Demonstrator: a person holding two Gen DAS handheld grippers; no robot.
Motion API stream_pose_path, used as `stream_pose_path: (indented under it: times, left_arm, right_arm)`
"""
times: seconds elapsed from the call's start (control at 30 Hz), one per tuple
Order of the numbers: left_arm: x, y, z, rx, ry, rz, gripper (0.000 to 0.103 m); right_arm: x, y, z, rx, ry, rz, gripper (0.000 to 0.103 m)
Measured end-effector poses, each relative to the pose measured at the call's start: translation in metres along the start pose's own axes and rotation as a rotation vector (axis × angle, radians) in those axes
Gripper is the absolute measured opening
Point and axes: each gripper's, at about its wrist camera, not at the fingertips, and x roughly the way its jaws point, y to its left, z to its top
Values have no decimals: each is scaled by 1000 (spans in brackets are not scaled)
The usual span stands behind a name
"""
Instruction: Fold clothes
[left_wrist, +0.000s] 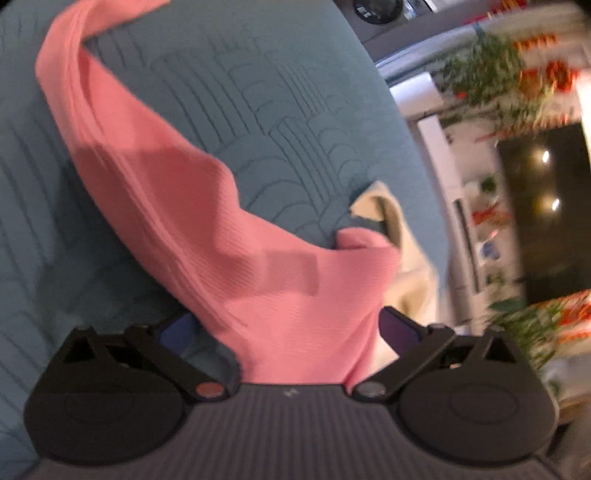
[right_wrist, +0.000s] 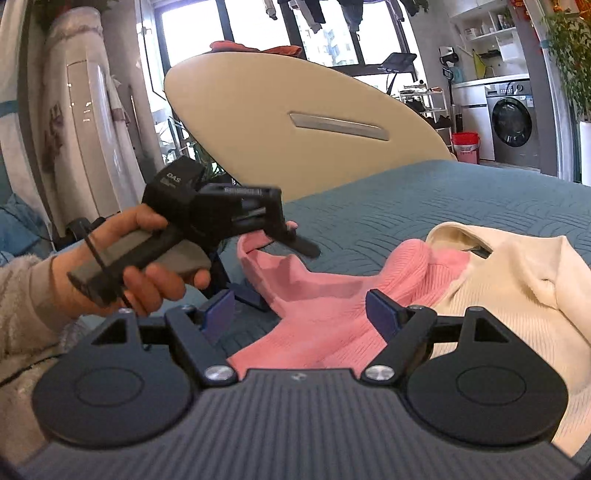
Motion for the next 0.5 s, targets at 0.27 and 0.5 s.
stream_pose_path:
  times: [0.27,0.5]
  left_arm:
    - [0,-6,-2,48,-45,21,31]
    - [-22,-13,-1,98,-108,113,8]
  right_arm:
    - [-4,9,-6,7,-7,-19,81]
    - [-3,18,-9,-15,6,-11,81]
